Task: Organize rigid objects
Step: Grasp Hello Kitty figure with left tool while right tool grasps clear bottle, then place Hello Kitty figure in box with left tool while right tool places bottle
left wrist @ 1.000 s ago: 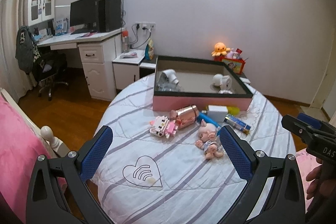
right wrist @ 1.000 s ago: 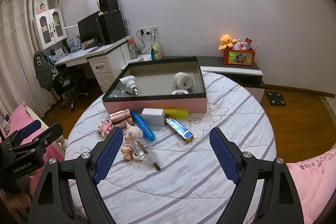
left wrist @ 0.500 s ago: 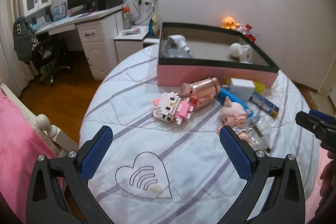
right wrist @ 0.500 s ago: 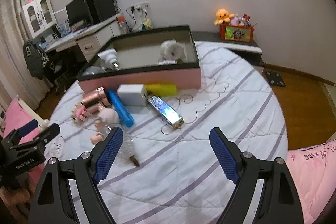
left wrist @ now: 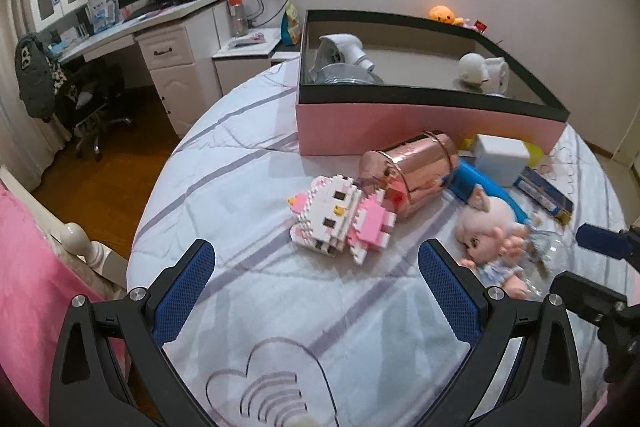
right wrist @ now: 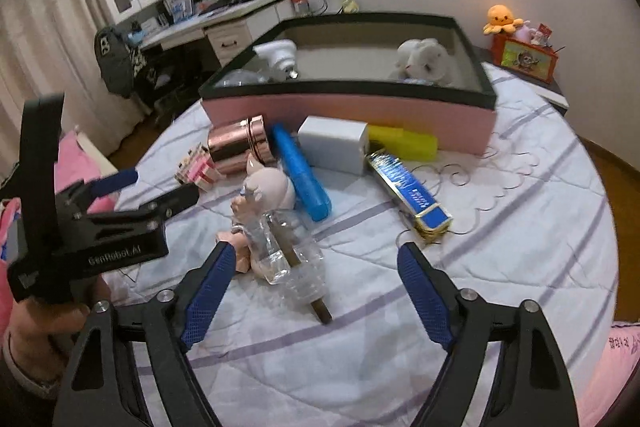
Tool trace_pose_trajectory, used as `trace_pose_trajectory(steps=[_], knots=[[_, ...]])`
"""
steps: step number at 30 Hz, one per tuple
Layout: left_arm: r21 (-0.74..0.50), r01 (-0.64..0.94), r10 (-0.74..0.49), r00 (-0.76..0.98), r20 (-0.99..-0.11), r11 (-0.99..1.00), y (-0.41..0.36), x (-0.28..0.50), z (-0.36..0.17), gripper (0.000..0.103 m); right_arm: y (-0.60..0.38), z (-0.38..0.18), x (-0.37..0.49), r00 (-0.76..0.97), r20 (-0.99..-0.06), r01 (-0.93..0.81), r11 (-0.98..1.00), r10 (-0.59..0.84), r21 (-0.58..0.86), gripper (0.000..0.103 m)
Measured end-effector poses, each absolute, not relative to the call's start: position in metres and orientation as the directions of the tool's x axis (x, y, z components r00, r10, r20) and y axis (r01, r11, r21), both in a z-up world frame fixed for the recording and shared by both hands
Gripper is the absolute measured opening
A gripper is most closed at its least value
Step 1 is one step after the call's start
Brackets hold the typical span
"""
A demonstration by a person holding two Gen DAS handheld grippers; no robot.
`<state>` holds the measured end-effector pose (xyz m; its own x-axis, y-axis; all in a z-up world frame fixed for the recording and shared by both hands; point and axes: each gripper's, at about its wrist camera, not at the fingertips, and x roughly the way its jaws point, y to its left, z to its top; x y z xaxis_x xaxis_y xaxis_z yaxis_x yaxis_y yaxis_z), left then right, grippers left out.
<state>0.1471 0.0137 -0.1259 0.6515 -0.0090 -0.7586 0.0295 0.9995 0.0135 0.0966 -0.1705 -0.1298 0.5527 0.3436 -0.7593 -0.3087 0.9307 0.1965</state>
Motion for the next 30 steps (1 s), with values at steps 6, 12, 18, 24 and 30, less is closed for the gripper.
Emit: trace_pose_trajectory(steps=[6,12,18,24,30], knots=[[0.008,0.041,-0.019,0.608,-0.793,0.999,0.015,0.167,-0.141,0.103,-0.163,-0.142,0.109,0.520,-0.780,-0.332,0.924,0.348,0.192,0.066],[-0.052,0.081,-0.091,0.610,-0.787,0.995,0.014,0.174,-0.143,0.068,-0.164,-0.142,0.114,0.505,-0.762,-0.363,0.901,0.405,0.238,0.048],[-0.096,0.102,-0.138,0.616,-0.776,0.990,0.015,0.166,-0.137,0.060,-0.168,-0.143,0.108,0.503,-0.768,-0.351,0.905,0.398,0.239,0.034],[-0.100,0.110,-0.147,0.630,-0.763,0.989,0.013,0.145,-0.128,0.060,-0.179,-0.132,0.100,0.529,-0.748,-0.338,0.908,0.401,0.248,0.032],[-0.099,0.119,-0.153,0.658,-0.738,0.988,0.015,0.129,-0.110,0.060,-0.181,-0.118,0.091,0.553,-0.724,-0.343,0.905,0.412,0.253,0.032]])
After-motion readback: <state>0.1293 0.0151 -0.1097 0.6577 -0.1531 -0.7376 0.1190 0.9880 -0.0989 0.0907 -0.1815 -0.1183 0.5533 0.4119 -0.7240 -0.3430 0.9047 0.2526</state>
